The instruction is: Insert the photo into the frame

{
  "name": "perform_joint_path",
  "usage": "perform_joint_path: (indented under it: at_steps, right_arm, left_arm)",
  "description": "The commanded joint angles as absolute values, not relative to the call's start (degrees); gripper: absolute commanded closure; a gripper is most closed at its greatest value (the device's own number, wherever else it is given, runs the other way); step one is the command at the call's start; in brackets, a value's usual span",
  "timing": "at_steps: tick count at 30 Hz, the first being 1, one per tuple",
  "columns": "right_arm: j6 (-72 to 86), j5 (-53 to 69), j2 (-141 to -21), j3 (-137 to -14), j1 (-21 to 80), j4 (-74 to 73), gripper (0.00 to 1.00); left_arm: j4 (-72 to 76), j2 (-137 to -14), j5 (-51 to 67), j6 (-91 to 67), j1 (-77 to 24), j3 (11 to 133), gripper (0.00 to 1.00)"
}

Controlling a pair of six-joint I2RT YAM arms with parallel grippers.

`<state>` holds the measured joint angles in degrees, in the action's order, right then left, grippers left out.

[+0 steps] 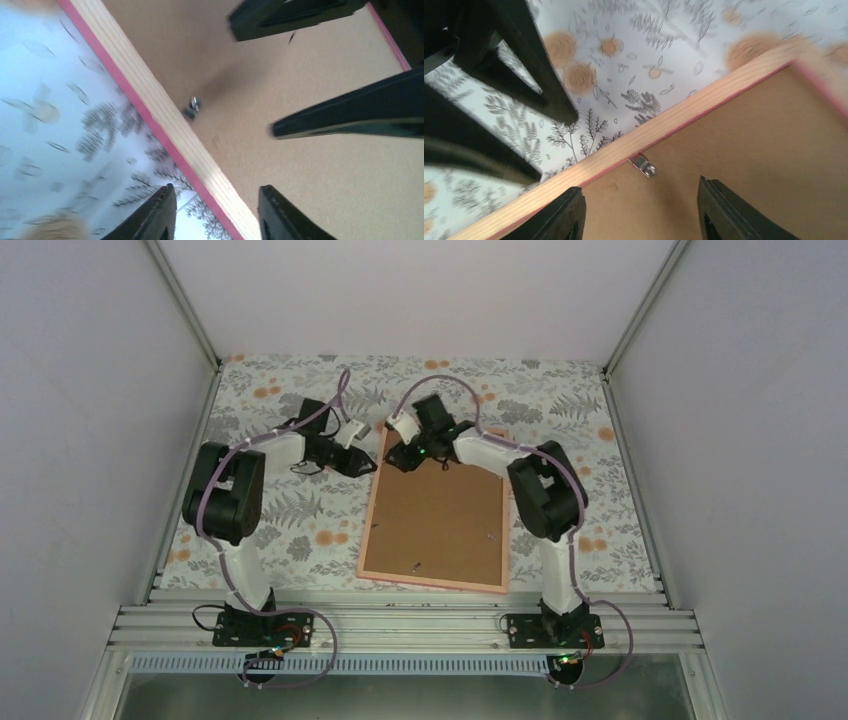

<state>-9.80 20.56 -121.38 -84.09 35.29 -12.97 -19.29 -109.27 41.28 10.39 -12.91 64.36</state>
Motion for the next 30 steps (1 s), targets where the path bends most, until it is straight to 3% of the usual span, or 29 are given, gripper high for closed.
perform_joint_path:
  at_steps: [1,5,9,13,19,23,30]
  right_arm:
    - [-10.8,27.4,-110.8,-83.9,29.9,-19.2,0.39]
    - [-12.8,32.8,-103.6,-78.8,23.7,-24.4,0.30]
    - [-13.7,38.3,-99.2,-73.7,14.9,-28.6,0.28]
    - [-11.7,40.6,-97.6,-69.6,5.8,-32.0,0.38]
    - [-7.2,41.2,-94.4,-62.6,-5.1,-31.2,0.50]
    - [-5.8,41.9,-94.9,-59.5,-8.8,-29.4,0.61]
    - [-4.5,47.1,-103.2,-58.8,-10.8,-27.2,0.68]
  left_arm:
    - [-18.2,-102.3,36.9,18.7,-12.6,68.8,0.52]
    - [-19.4,-100.0,36.0,27.3,-15.8,71.6,0.35]
    - [-21.0,-102.7,35.3,31.4,-21.4,75.4,0.33]
    - [-21.4,-108.9,34.9,29.2,-26.9,82.6,0.35]
    - [-26.1,-121.5,33.0,30.0,-34.6,97.9,0.49]
    - [-27.7,-130.0,30.8,28.9,-38.2,107.5,0.54]
    - [-32.4,-142.5,27.8,29.2,-42.1,124.5,0.59]
